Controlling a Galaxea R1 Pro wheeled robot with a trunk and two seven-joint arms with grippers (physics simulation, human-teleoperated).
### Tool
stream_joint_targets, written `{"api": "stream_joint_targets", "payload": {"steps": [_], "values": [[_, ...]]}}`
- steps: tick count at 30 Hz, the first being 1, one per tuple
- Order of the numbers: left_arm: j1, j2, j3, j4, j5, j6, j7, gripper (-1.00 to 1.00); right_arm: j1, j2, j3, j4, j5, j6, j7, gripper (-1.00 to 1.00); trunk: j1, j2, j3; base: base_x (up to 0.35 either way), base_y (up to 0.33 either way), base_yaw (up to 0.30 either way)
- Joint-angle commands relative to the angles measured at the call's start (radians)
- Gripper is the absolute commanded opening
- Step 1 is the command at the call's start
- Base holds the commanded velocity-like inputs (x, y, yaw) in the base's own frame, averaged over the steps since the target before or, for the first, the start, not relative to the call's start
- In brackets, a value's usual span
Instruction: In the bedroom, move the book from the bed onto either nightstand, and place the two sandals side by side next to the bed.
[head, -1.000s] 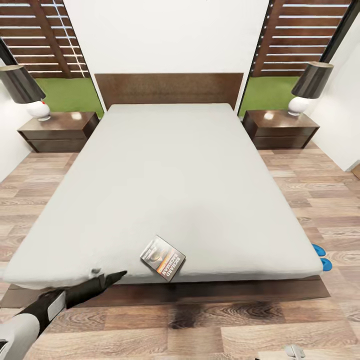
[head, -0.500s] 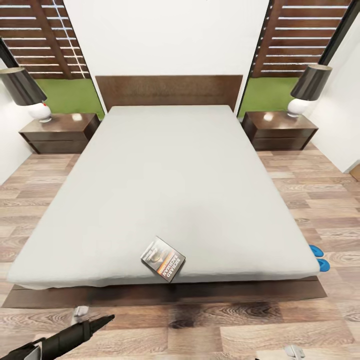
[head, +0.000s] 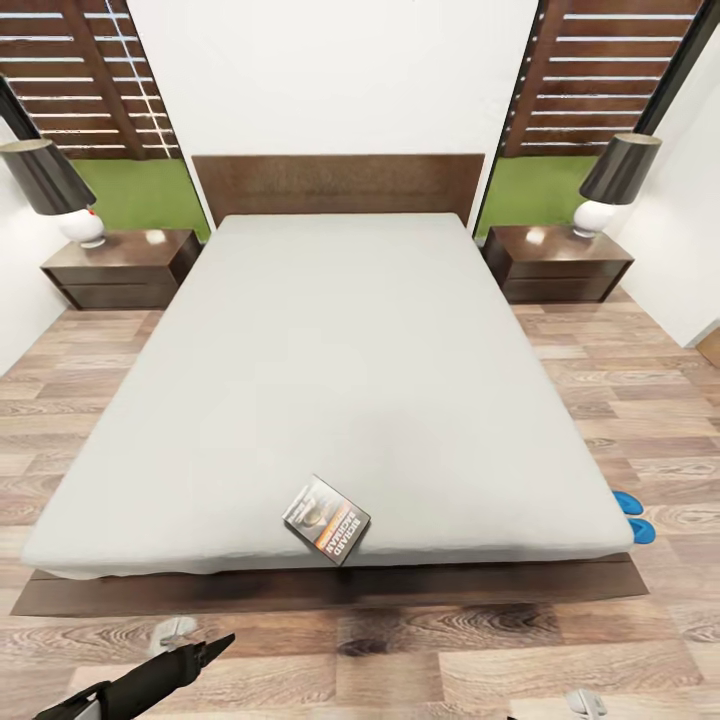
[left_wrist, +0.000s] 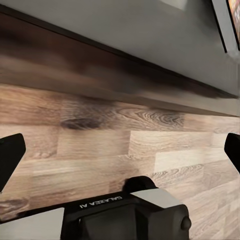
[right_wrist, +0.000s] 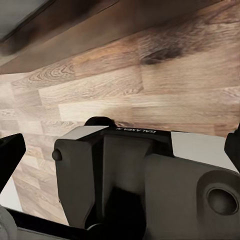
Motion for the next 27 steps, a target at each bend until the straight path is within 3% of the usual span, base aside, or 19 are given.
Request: {"api": "stream_joint_targets", "payload": {"steps": [1, 27], "values": [[-0.001, -0.003, 0.008, 0.001, -0.008, -0.006, -0.001, 1.0, 0.0, 0.0, -0.002, 0.0, -0.002, 0.006, 0.004, 1.0, -0.004, 0.007, 0.003, 0.0, 0.0, 0.0], [-0.001, -0.017, 0.008, 0.001, -0.008, -0.006, 0.019, 1.0, 0.0, 0.001, -0.002, 0.0, -0.001, 0.005, 0.003, 1.0, -0.104, 0.189, 0.084, 0.0, 0.0, 0.0]]}}
